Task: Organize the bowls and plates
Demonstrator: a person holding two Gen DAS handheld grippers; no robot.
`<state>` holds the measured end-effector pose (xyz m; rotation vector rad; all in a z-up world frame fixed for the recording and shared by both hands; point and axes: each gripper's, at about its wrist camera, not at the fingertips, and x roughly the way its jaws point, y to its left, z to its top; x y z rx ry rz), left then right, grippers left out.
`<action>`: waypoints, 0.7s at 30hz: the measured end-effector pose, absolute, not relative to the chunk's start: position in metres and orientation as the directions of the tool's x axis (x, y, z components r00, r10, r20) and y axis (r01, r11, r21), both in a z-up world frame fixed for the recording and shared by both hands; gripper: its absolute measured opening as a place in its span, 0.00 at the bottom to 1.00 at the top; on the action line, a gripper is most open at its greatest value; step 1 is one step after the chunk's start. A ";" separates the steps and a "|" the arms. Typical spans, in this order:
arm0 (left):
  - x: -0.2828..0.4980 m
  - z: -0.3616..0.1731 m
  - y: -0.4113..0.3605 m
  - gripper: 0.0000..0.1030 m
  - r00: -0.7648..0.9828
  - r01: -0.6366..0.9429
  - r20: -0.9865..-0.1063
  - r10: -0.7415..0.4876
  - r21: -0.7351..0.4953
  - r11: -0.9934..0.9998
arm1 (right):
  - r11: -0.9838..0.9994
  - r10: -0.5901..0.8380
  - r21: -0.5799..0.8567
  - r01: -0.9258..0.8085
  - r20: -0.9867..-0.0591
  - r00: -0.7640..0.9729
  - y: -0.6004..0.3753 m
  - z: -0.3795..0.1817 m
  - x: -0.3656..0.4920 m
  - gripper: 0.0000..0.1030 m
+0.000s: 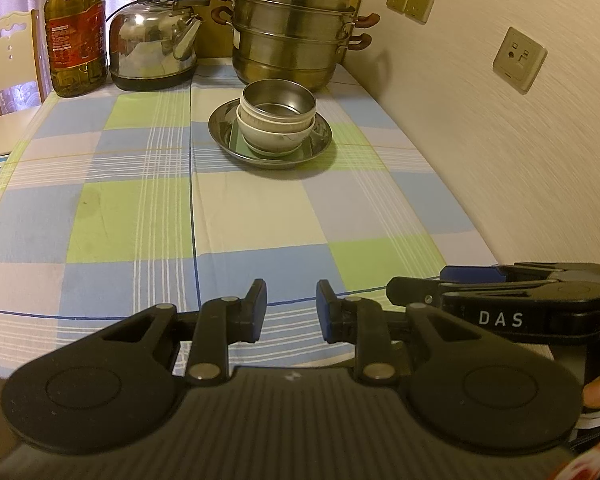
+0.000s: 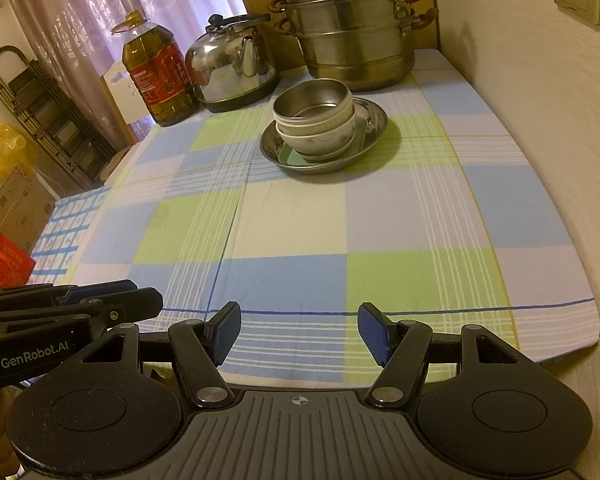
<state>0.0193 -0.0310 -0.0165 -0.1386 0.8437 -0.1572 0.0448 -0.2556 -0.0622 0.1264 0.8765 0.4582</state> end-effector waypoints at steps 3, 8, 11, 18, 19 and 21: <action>0.020 -0.016 -0.030 0.23 0.654 0.083 -0.731 -0.193 -0.184 0.979 | 0.896 0.437 0.291 -0.335 -0.713 0.548 -0.253 -0.063 0.045 0.63; 0.020 -0.016 -0.030 0.23 0.654 0.083 -0.732 -0.193 -0.184 0.979 | 0.896 0.437 0.291 -0.336 -0.713 0.549 -0.254 -0.063 0.045 0.63; 0.020 -0.016 -0.029 0.23 0.654 0.084 -0.732 -0.193 -0.183 0.979 | 0.896 0.437 0.291 -0.336 -0.713 0.548 -0.253 -0.063 0.045 0.63; 0.020 -0.016 -0.028 0.23 0.654 0.086 -0.731 -0.194 -0.183 0.979 | 0.896 0.436 0.291 -0.335 -0.714 0.548 -0.254 -0.063 0.045 0.63; 0.020 -0.016 -0.028 0.23 0.654 0.085 -0.731 -0.194 -0.184 0.979 | 0.896 0.436 0.291 -0.335 -0.714 0.548 -0.254 -0.063 0.045 0.63; 0.020 -0.015 -0.027 0.23 0.654 0.086 -0.731 -0.195 -0.184 0.979 | 0.896 0.436 0.290 -0.335 -0.713 0.548 -0.253 -0.063 0.045 0.63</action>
